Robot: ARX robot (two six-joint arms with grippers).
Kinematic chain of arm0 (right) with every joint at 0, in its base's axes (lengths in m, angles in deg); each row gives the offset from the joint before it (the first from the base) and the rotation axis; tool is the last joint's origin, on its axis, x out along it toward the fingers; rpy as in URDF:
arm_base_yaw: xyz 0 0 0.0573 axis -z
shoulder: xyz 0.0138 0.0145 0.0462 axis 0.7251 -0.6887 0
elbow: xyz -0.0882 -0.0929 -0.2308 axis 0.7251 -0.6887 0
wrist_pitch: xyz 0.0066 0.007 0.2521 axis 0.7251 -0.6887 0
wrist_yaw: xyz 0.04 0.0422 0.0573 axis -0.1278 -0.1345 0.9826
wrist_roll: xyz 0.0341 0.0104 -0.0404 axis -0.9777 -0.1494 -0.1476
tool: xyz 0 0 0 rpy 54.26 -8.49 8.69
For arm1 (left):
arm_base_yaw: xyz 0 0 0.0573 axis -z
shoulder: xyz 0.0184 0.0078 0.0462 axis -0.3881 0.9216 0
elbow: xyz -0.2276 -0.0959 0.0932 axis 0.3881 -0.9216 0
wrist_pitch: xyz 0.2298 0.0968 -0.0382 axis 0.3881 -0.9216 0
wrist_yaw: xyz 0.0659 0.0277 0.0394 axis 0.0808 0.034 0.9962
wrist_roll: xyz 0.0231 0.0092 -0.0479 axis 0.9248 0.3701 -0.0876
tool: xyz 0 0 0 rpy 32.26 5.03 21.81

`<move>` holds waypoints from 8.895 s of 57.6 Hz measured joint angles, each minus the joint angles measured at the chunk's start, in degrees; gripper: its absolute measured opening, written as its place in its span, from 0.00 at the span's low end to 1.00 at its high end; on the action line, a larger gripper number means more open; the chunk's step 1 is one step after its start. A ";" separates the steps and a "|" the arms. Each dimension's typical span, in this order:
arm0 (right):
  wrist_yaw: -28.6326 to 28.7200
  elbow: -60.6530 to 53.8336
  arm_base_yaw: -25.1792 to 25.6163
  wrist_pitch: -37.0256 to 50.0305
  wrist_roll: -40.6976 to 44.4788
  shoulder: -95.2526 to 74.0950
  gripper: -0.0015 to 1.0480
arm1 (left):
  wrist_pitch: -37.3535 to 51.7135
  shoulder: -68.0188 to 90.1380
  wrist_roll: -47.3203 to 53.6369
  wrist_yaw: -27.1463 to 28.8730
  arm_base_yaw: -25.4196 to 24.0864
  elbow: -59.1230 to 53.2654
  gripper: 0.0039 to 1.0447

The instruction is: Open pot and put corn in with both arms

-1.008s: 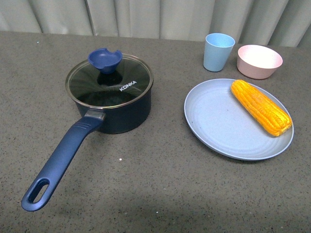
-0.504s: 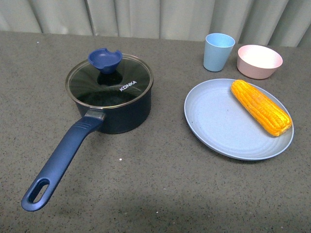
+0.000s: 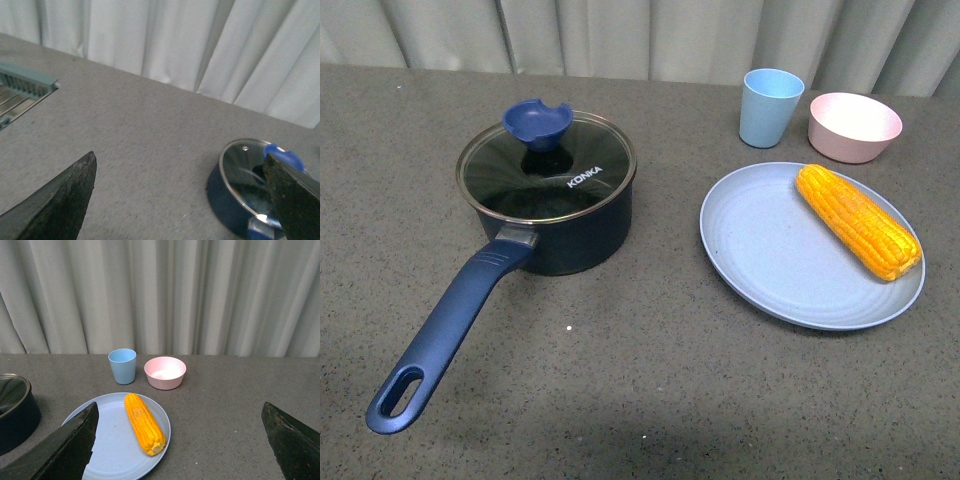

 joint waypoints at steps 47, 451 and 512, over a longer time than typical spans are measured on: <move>0.00 0.00 0.00 0.00 0.00 0.00 0.91 | 25.31 64.19 2.45 -10.60 12.74 33.03 0.94; 0.83 53.94 -4.59 2.29 5.31 -112.89 0.91 | -38.88 -51.21 9.57 -15.87 -5.18 -6.58 0.94; 2.34 56.30 -6.84 1.29 10.91 -113.55 0.17 | -38.88 -51.23 9.57 -15.87 -5.18 -6.58 0.94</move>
